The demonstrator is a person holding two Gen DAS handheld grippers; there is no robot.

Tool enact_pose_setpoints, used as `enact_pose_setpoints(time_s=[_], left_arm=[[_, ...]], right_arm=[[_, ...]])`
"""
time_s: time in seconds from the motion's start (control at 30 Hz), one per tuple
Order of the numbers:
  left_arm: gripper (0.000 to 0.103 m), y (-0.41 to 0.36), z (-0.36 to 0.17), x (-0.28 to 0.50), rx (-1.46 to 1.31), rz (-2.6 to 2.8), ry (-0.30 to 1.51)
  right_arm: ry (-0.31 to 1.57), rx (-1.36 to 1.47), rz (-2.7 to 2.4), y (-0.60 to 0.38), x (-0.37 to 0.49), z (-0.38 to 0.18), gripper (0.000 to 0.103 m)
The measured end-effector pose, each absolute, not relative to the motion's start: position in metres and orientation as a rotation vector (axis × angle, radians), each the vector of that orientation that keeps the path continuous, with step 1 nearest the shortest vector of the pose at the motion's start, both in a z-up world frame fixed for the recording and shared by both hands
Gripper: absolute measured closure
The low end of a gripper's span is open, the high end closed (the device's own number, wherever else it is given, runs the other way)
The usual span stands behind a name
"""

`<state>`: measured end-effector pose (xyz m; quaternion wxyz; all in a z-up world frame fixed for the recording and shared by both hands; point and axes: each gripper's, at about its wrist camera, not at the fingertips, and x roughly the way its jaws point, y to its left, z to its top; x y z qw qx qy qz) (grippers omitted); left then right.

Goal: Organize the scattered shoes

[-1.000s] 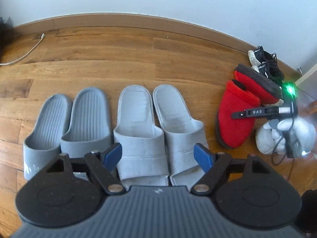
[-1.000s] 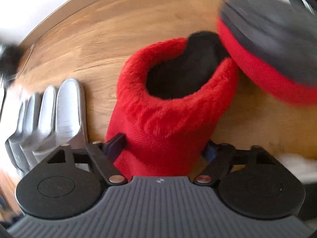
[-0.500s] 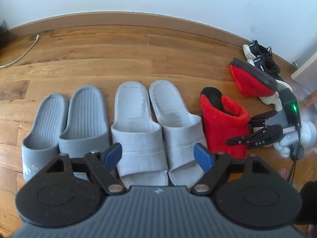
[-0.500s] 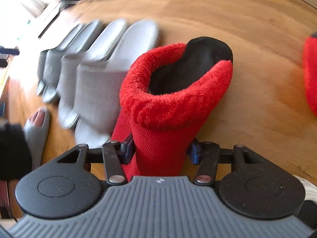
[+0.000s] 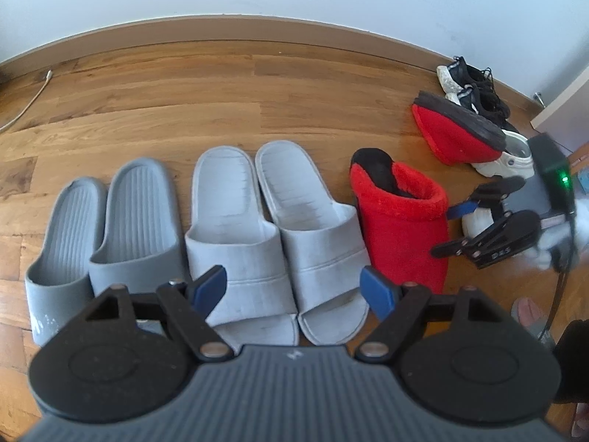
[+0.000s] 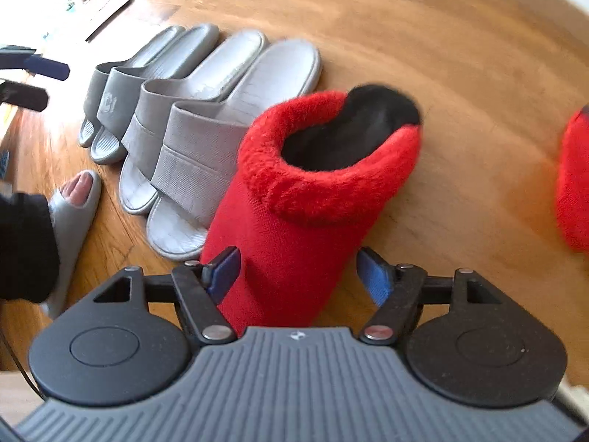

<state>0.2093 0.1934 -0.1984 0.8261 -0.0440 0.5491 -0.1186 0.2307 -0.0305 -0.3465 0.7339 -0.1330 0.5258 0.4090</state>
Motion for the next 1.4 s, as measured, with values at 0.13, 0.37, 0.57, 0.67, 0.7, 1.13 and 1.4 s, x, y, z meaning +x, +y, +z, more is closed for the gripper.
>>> enact_pose_setpoints(time_s=[0.13, 0.37, 0.57, 0.67, 0.7, 1.13, 1.4], left_arm=[[0.025, 0.184, -0.2, 0.212, -0.079, -0.267, 1.166], [0.025, 0.17, -0.204, 0.218, -0.062, -0.289, 1.172], [0.025, 0.158, -0.206, 0.223, -0.051, -0.312, 1.173], [0.025, 0.152, -0.207, 0.223, -0.041, -0.328, 1.172], [0.025, 0.151, -0.207, 0.223, -0.039, -0.33, 1.173], [0.025, 0.149, -0.208, 0.224, -0.042, -0.331, 1.178], [0.025, 0.155, -0.212, 0.221, -0.066, -0.316, 1.197]], right_arm=[[1.136, -0.308, 0.815, -0.064, 0.24, -0.349, 0.031], [1.06, -0.594, 0.685, -0.107, 0.227, -0.375, 0.036], [1.044, -0.723, 0.631, -0.131, 0.212, -0.387, 0.025], [1.043, -0.745, 0.585, -0.151, 0.21, -0.389, 0.022], [1.047, -0.748, 0.563, -0.156, 0.211, -0.39, 0.021], [0.836, -0.945, 0.362, -0.151, 0.195, -0.382, 0.02], [0.647, -1.02, 0.342, -0.111, 0.205, -0.367, 0.02]])
